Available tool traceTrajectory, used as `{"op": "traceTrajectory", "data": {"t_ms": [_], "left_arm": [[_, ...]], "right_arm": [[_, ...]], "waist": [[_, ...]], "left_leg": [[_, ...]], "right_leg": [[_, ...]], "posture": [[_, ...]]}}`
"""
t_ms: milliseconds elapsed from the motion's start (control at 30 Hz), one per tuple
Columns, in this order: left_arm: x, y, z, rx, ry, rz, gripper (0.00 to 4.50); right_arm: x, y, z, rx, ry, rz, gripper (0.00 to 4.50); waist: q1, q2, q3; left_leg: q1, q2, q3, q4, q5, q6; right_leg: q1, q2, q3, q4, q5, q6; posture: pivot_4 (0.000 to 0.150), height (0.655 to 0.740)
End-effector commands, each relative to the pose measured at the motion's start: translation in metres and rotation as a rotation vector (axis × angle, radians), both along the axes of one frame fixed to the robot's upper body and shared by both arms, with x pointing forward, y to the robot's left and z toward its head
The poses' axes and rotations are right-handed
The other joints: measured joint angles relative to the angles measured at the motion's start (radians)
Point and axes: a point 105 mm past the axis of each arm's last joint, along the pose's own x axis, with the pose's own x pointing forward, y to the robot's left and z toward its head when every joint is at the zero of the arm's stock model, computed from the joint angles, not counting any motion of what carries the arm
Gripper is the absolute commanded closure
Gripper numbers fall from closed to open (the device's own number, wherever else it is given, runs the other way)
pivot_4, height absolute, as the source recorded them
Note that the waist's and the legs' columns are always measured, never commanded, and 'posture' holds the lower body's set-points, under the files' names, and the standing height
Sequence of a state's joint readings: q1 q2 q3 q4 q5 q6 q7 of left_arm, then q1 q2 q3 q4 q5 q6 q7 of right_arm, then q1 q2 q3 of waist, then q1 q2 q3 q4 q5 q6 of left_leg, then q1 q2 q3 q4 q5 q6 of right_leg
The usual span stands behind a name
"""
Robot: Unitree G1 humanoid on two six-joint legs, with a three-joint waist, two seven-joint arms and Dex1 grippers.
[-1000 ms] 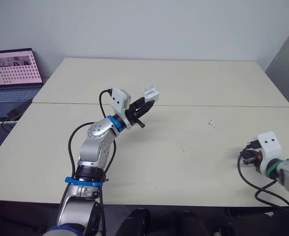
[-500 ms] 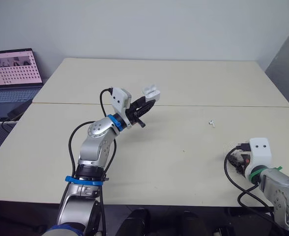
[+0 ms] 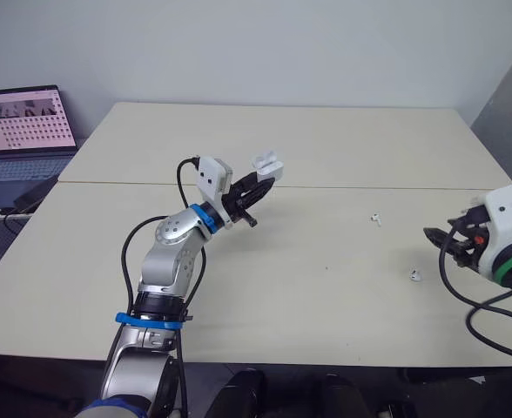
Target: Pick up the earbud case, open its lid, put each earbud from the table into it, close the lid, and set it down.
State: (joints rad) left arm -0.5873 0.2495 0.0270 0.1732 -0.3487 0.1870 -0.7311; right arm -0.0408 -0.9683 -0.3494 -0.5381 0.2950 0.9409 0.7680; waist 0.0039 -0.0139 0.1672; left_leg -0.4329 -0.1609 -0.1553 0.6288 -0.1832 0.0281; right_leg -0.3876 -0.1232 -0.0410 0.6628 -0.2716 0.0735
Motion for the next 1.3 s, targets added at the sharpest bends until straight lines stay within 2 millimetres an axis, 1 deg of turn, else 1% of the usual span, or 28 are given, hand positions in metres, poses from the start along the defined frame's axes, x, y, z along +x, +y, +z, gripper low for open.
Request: {"op": "traceTrajectory", "data": {"t_ms": [33,133,200,300,400,467,500,600,633,667,967,1067,1167,1300], "left_arm": [[-0.002,-0.005,0.012,-0.006,-0.053,-0.016,3.77],[-0.002,-0.004,0.012,-0.006,-0.054,-0.012,3.77],[-0.002,-0.002,0.011,-0.007,-0.053,-0.006,3.77],[-0.004,-0.002,0.01,-0.003,-0.055,-0.001,3.77],[-0.005,-0.001,0.01,0.0,-0.057,0.005,3.77],[-0.006,0.0,0.011,0.001,-0.058,0.007,3.77],[-0.005,0.001,0.011,0.002,-0.058,0.008,3.77],[-0.005,0.002,0.012,0.006,-0.06,0.011,3.77],[-0.005,0.002,0.012,0.007,-0.06,0.011,3.77],[-0.005,0.002,0.012,0.007,-0.06,0.011,3.77],[-0.005,0.0,0.013,0.008,-0.061,0.006,3.77],[-0.004,0.0,0.014,0.009,-0.061,0.004,3.77],[-0.004,0.0,0.014,0.009,-0.062,0.005,3.77],[-0.004,0.0,0.015,0.009,-0.062,0.006,3.77]], "right_arm": [[-0.005,-0.001,-0.012,-0.183,0.045,0.262,2.02],[0.0,-0.017,-0.019,-0.266,0.064,0.299,2.02],[0.003,-0.025,-0.026,-0.301,0.067,0.308,2.02],[0.005,-0.027,-0.035,-0.339,0.073,0.332,2.02],[0.008,-0.024,-0.042,-0.313,0.084,0.327,2.02],[0.007,-0.025,-0.045,-0.295,0.107,0.31,2.39],[0.006,-0.026,-0.047,-0.298,0.121,0.311,2.66],[0.006,-0.03,-0.048,-0.29,0.136,0.289,3.67],[0.006,-0.03,-0.049,-0.287,0.14,0.29,4.11],[0.005,-0.028,-0.051,-0.276,0.148,0.289,4.44],[0.0,-0.019,-0.067,-0.249,0.193,0.304,4.48],[0.002,-0.016,-0.068,-0.246,0.193,0.306,4.48],[0.002,-0.017,-0.072,-0.248,0.2,0.305,4.48],[0.006,-0.016,-0.07,-0.236,0.186,0.299,4.48]], "waist": [[-0.003,0.0,0.0],[-0.004,0.0,0.0],[-0.006,0.0,0.0],[-0.005,0.0,0.0],[-0.005,0.0,0.0],[-0.004,0.0,0.0],[-0.003,0.0,0.0],[-0.001,0.0,0.0],[-0.001,0.0,0.0],[-0.001,0.0,0.0],[-0.001,0.0,0.0],[-0.001,0.0,0.0],[-0.001,0.0,0.0],[-0.002,0.0,0.0]], "left_leg": [[0.0,0.0,0.0,0.0,0.0,0.0],[0.0,0.0,0.001,0.001,0.0,0.0],[0.0,0.0,0.001,0.001,0.0,0.0],[0.0,0.0,0.001,0.0,0.0,0.0],[0.0,0.0,0.001,0.0,0.0,0.0],[0.0,0.0,0.001,0.001,0.0,0.0],[0.0,0.0,0.001,0.001,0.0,0.0],[0.0,0.0,0.0,0.0,0.0,0.0],[0.0,0.0,0.001,0.0,0.0,0.0],[0.0,0.0,0.001,0.0,0.0,0.0],[0.0,0.0,0.001,0.001,0.0,0.0],[0.0,0.0,0.0,0.001,0.0,0.0],[0.0,0.0,0.0,0.001,0.0,0.0],[0.0,0.0,0.0,0.001,0.0,0.0]], "right_leg": [[0.0,0.0,0.0,0.0,0.0,0.0],[0.0,0.0,0.001,0.001,0.0,0.0],[0.0,-0.001,0.001,0.001,0.0,0.0],[0.0,-0.001,0.001,0.0,0.0,0.0],[0.0,-0.001,0.001,0.0,0.0,0.0],[0.0,-0.001,0.001,0.0,0.0,0.0],[0.0,-0.001,0.001,0.0,0.0,0.0],[0.0,-0.001,0.001,0.0,0.0,0.0],[0.0,-0.001,0.001,0.0,0.0,0.0],[0.0,-0.001,0.001,0.0,0.0,0.0],[0.0,-0.001,0.001,0.0,0.0,0.0],[0.0,-0.001,0.001,0.0,0.0,0.0],[0.0,-0.001,0.001,0.0,0.0,0.0],[0.0,-0.001,0.001,0.001,0.0,0.0]], "posture": [[0.15,0.74],[0.15,0.74],[0.15,0.74],[0.15,0.74],[0.15,0.74],[0.15,0.74],[0.15,0.74],[0.15,0.74],[0.15,0.74],[0.15,0.74],[0.15,0.74],[0.15,0.74],[0.15,0.74],[0.15,0.74]]}}
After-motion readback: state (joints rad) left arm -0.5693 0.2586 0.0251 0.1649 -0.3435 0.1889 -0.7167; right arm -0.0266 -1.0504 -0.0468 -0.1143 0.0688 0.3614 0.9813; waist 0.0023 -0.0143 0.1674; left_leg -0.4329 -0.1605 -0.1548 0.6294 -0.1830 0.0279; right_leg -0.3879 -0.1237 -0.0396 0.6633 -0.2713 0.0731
